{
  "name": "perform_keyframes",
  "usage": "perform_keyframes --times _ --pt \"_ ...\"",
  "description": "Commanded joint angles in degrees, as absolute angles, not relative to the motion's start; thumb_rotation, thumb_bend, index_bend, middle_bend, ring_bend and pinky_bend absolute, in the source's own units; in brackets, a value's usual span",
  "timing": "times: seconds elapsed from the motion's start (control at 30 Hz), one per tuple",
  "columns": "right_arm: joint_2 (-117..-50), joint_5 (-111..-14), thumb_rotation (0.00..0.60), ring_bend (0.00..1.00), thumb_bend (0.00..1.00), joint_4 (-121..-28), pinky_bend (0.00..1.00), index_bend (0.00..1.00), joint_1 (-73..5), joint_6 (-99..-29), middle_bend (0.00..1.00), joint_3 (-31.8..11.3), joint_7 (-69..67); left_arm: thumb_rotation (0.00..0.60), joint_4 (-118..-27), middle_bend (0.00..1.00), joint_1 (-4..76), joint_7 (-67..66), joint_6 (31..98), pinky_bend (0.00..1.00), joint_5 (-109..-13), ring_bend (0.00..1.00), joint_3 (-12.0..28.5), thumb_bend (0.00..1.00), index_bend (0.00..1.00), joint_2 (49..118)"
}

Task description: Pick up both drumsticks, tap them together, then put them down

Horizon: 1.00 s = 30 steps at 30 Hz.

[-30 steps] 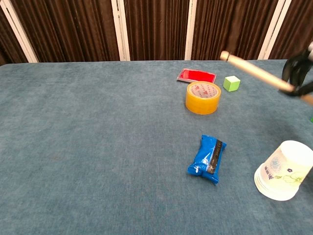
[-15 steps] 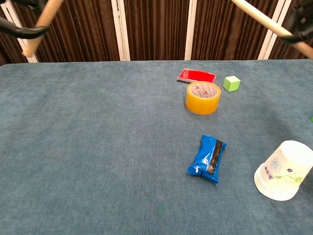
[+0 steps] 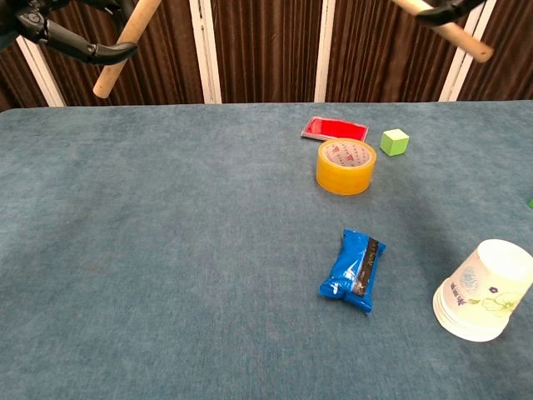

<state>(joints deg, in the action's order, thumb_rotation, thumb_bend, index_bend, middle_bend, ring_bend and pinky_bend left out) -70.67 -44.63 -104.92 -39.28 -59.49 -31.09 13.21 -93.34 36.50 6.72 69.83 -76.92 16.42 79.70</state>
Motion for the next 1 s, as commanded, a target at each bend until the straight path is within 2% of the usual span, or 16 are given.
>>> perform_keyframes --times 0.03,0.37,0.7,1.0 --pt "-70.19 -45.35 0.600 0.51 0.44 -105.81 0.17 0.73 -40.36 -57.13 0.65 -30.88 10.59 0.600 -93.23 0.61 36.47 6.85 69.95 0.00 -76.93 0.12 16.50 0.53 0.65 79.62" --pt "-70.85 -47.27 0.600 0.51 0.45 -108.85 0.17 0.74 -42.79 -57.35 0.65 -29.11 10.51 0.600 -93.42 0.61 36.77 6.27 69.42 0.00 -77.07 0.12 16.07 0.53 0.66 79.76" --pt "-72.56 -44.77 0.600 0.51 0.44 -111.11 0.17 0.74 -47.42 -61.50 0.65 -28.77 16.13 0.600 -94.75 0.61 38.52 2.92 67.27 0.00 -77.39 0.12 14.69 0.52 0.66 82.31" --pt "-71.72 -46.04 0.600 0.51 0.45 -112.82 0.17 0.74 -48.36 -61.72 0.65 -28.19 15.07 0.600 -95.20 0.61 39.93 1.51 66.46 0.00 -77.30 0.12 14.64 0.52 0.66 85.01"
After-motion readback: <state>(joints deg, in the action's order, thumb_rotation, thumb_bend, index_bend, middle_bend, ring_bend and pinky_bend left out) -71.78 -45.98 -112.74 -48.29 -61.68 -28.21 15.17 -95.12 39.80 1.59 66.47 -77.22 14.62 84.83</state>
